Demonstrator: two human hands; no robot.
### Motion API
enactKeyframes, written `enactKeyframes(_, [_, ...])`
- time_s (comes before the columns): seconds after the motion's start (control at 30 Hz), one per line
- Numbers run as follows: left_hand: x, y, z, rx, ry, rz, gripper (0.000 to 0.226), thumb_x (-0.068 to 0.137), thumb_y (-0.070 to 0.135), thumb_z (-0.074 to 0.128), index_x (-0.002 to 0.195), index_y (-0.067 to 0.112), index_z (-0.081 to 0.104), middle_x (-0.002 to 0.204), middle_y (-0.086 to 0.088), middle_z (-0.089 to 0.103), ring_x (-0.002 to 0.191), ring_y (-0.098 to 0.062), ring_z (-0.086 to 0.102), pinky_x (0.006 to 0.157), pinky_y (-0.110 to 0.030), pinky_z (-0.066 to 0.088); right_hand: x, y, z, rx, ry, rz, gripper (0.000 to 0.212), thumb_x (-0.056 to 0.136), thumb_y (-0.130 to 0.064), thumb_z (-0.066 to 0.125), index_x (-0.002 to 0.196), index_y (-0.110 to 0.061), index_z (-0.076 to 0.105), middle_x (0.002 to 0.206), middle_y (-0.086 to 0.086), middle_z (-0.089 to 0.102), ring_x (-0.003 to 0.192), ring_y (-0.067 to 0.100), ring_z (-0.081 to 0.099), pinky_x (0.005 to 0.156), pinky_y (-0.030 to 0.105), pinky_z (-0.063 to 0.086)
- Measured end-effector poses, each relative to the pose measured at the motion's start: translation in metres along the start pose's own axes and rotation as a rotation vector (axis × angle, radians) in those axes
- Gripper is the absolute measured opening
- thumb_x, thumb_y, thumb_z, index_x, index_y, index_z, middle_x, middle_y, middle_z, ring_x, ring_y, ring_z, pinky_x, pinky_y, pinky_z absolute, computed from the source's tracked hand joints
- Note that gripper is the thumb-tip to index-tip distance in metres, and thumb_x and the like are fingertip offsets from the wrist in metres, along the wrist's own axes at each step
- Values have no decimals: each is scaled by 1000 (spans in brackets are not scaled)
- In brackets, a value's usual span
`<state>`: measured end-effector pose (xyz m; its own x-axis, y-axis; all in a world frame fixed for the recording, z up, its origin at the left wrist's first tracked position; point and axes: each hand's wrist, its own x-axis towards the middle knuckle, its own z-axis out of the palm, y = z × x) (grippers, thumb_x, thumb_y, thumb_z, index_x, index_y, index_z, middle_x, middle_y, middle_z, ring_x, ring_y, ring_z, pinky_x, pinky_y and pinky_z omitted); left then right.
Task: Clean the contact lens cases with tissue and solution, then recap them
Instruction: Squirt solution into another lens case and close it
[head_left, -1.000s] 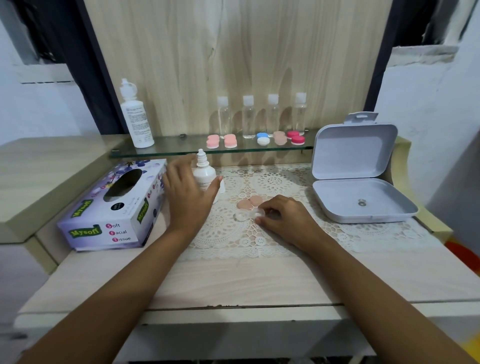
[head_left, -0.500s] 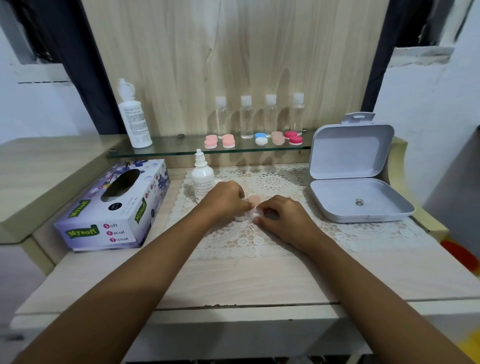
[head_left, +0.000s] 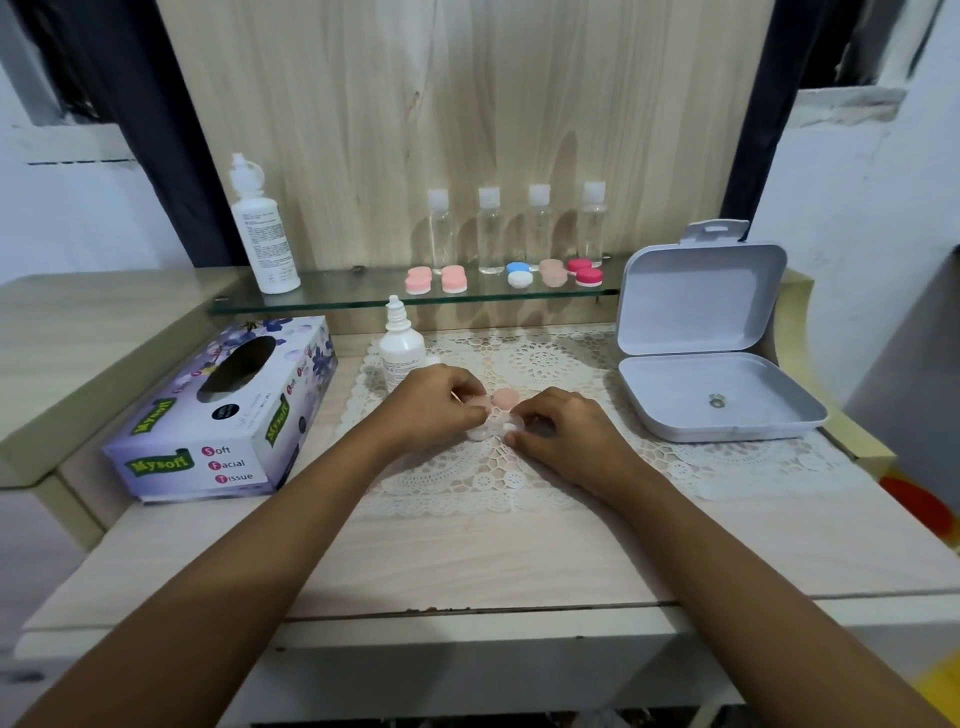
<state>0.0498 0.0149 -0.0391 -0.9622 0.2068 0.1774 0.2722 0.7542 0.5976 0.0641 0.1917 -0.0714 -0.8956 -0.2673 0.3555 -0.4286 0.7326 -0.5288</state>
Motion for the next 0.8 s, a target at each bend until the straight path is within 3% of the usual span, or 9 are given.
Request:
enactKeyframes(0.33, [-19, -9, 6, 17, -4, 119, 25, 83, 22, 62, 108, 19, 66, 102, 7, 57, 91, -5, 56, 77, -17, 42, 1, 0, 1, -6, -1, 2, 30, 82, -32, 67, 107, -16, 67, 104, 2, 63, 101, 16, 52, 80, 20, 35])
enactKeyframes(0.5, [-21, -15, 14, -15, 47, 148, 29, 82, 16, 62, 110, 19, 67, 106, 9, 59, 95, -4, 56, 78, -8, 40, 0, -1, 0, 14, 14, -7, 28, 82, -29, 67, 106, -14, 68, 103, 3, 63, 98, 14, 52, 75, 17, 31])
enactKeyframes(0.8, [-20, -18, 17, 74, 94, 195, 20, 85, 27, 64, 102, 18, 68, 97, 3, 60, 83, -5, 54, 70, -6, 37, 1, 0, 1, 3, 16, -4, 29, 82, -30, 67, 106, -14, 68, 105, 3, 64, 101, 16, 53, 78, 18, 33])
